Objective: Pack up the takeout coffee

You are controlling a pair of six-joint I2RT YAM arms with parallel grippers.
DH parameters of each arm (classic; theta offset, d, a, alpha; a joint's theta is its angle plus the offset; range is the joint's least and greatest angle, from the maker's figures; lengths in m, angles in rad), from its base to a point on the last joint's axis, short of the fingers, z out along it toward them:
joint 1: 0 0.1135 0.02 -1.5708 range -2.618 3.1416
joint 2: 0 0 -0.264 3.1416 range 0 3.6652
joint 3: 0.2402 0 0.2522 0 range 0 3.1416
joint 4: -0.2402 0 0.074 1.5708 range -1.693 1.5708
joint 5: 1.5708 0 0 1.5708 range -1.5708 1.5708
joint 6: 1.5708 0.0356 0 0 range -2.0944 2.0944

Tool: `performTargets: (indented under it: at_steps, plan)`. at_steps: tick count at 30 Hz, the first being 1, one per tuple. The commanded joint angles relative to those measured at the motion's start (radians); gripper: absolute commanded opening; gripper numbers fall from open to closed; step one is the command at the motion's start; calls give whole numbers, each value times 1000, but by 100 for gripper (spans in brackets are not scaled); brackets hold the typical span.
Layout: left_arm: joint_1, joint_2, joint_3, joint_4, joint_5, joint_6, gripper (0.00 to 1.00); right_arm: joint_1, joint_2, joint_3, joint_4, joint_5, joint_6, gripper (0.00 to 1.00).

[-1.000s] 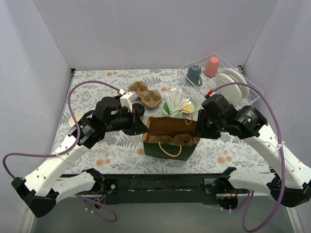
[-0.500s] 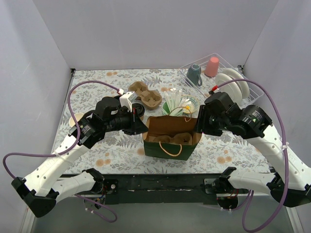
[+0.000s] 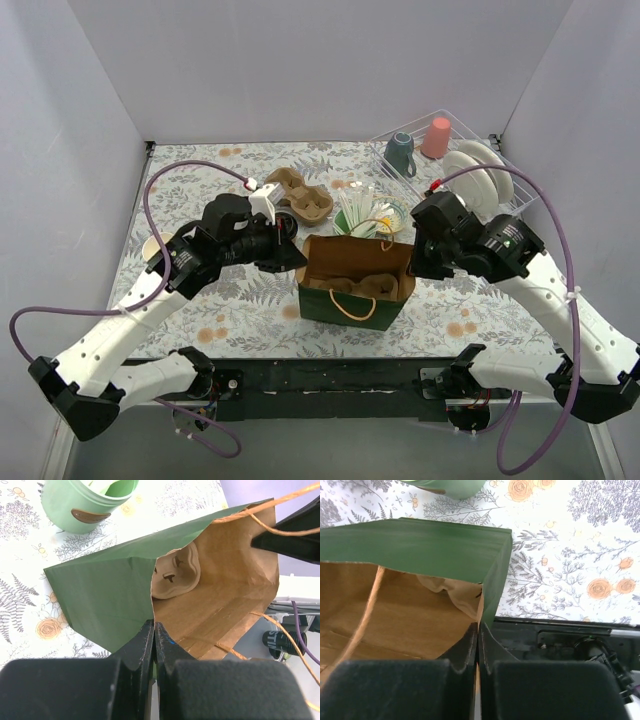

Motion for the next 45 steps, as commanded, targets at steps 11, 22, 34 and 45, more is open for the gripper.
performTargets:
  at_steps: [11, 22, 34, 45]
  plan:
    - [0, 221, 296, -147, 0, -45, 0, -56, 268, 732, 4, -61, -159, 1]
    - [3, 158, 270, -168, -65, -43, 0, -56, 209, 664, 7, -80, -143, 1]
    - [66, 210, 437, -165, -81, -43, 0, -38, 146, 458, 174, -190, -286, 1]
    - [72, 222, 458, -268, -73, 23, 0, -41, 82, 441, 142, -149, -298, 1]
